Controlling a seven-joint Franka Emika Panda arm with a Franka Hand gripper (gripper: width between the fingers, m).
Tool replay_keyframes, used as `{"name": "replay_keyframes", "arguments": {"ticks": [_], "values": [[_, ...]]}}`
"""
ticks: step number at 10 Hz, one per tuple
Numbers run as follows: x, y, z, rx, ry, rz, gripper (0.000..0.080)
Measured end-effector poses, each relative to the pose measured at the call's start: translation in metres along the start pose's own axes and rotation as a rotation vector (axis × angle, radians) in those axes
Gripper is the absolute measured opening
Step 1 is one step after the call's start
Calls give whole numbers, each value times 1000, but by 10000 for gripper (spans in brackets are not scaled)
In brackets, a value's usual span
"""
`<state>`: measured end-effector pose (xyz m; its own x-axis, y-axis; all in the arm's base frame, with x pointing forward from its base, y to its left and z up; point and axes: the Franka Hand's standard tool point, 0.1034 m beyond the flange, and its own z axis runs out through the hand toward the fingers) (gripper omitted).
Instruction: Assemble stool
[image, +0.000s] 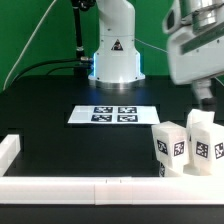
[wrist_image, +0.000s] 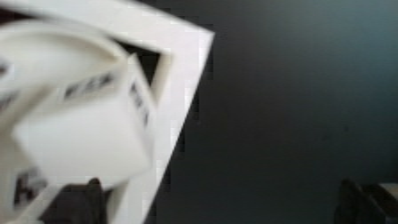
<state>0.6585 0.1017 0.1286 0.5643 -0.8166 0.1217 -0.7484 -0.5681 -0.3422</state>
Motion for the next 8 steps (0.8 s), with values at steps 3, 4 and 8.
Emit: {"name": "replay_keyframes", "arguments": {"ticks": [3, 4, 8], "values": [[0, -1, 12, -1, -45, -385, 649], [-1, -1, 12, -6, -44, -447, 649], [-4, 0, 22, -137, -142, -1082, 649]]}}
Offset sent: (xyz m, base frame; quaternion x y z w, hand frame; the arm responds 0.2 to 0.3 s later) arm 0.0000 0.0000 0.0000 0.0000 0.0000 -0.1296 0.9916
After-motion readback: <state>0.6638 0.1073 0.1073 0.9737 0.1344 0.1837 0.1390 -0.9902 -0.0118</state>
